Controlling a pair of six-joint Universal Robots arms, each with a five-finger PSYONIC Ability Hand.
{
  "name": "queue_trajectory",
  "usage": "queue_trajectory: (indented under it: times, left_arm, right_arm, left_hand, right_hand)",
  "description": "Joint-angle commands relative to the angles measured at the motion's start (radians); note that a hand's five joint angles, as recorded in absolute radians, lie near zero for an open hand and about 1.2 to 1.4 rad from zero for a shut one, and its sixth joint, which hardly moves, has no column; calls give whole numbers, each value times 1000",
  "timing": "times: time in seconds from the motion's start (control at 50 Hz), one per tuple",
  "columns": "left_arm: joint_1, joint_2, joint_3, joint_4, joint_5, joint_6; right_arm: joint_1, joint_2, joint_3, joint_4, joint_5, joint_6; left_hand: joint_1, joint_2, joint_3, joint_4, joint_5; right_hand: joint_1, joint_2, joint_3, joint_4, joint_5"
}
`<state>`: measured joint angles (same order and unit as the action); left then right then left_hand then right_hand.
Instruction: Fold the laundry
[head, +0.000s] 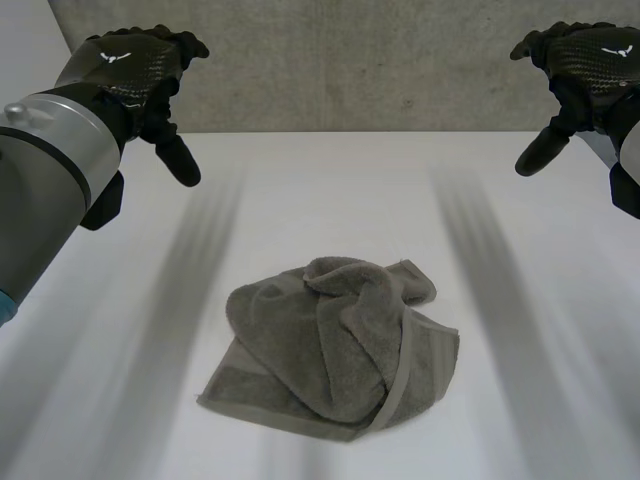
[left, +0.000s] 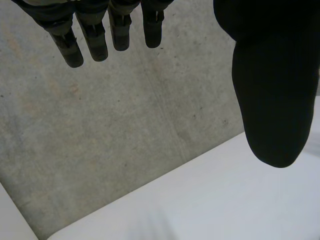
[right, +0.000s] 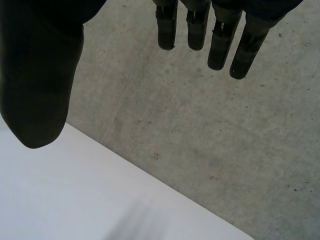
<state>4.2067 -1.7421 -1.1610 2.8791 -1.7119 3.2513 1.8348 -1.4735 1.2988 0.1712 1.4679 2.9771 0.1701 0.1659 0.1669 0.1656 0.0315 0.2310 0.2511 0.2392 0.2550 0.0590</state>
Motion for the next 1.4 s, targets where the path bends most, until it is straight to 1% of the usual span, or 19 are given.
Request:
queue_trajectory:
  times: [0.02, 0.16, 0.36, 0.46, 0.58, 0.7, 0.8, 0.84, 0.86, 0.9, 0.92, 0.94, 1.02, 1.06, 1.18, 1.24, 1.3, 1.34, 1.4]
  left_arm:
    - [27, 1, 6, -18, 5, -1]
    - [36, 19, -15, -17, 5, -2]
    - [41, 19, -189, 26, 2, -53]
    - [45, 12, -348, 71, 5, -180]
    - [42, 4, -465, 140, 6, -211]
    - [26, -28, -591, 287, 9, -206]
    - [-1, -77, -618, 327, 9, -205]
    - [-8, -105, -618, 331, 9, -205]
    - [-8, -105, -618, 332, 9, -205]
    - [-10, -114, -615, 332, 9, -205]
    - [-11, -122, -611, 333, 9, -205]
    - [-11, -128, -605, 333, 9, -205]
    - [-11, -128, -592, 333, 8, -202]
    - [-10, -123, -582, 333, 8, -202]
    - [2, -67, -539, 333, 5, -202]
    - [7, -27, -534, 335, 3, -202]
    - [16, -1, -536, 338, 5, -202]
    - [18, 10, -539, 342, 5, -202]
    - [18, 21, -545, 353, 5, -200]
  right_arm:
    - [1, 1, 13, -4, -17, -9]
    - [15, 12, 17, -1, -69, -47]
    - [173, 87, 83, 50, -357, -348]
    - [201, 195, 25, 71, -382, -372]
    - [222, 356, -97, 164, -396, -377]
    - [248, 483, -168, 189, -377, -389]
    - [277, 588, -220, 186, -321, -431]
    - [291, 621, -263, 166, -240, -423]
    - [291, 621, -263, 166, -239, -423]
    - [307, 622, -295, 117, -193, -388]
    - [307, 622, -296, 117, -193, -388]
    - [316, 610, -303, 85, -181, -351]
    - [319, 530, -323, 4, -161, -239]
    - [310, 399, -326, -89, -138, -85]
    - [276, 202, -314, -197, -55, 97]
    - [264, 180, -309, -160, -49, 92]
    - [250, 167, -291, -4, -63, 34]
    - [247, 177, -227, 165, -92, -128]
    - [247, 187, -162, 240, -107, -250]
  left_hand:
    - [4, 9, 8, 9, -31]
    - [4, 9, 8, 9, -31]
    - [4, 9, 8, 9, -31]
    - [4, 9, 8, 9, -31]
    - [4, 9, 8, 9, -31]
    - [4, 9, 8, 9, -31]
    - [4, 9, 8, 9, -31]
    - [4, 9, 8, 9, -31]
    - [4, 9, 8, 9, -31]
    - [4, 9, 8, 9, -31]
    - [4, 9, 8, 9, -31]
    - [4, 9, 8, 9, -31]
    - [4, 9, 8, 9, -31]
    - [4, 9, 8, 9, -31]
    - [4, 9, 8, 9, -31]
    - [4, 9, 8, 9, -31]
    - [4, 9, 8, 9, -31]
    - [4, 9, 8, 9, -31]
    - [4, 9, 8, 9, -31]
  right_hand:
    - [-56, -77, -65, -80, -59]
    - [-56, -77, -65, -80, -59]
    - [-56, -77, -65, -80, -59]
    - [-56, -77, -65, -80, -59]
    - [-56, -77, -65, -80, -59]
    - [1, -19, -7, -23, -2]
    - [200, 180, 192, 176, 198]
    - [545, 525, 537, 521, 543]
    - [547, 527, 539, 523, 544]
    - [982, 962, 974, 958, 979]
    - [984, 964, 976, 960, 982]
    - [1163, 1143, 1155, 1140, 1161]
    - [1165, 1145, 1157, 1141, 1163]
    - [1165, 1145, 1157, 1141, 1163]
    - [1165, 1145, 1157, 1141, 1163]
    - [1165, 1145, 1157, 1141, 1163]
    - [1165, 1145, 1157, 1141, 1163]
    - [1165, 1145, 1157, 1141, 1163]
    - [1165, 1145, 1157, 1141, 1163]
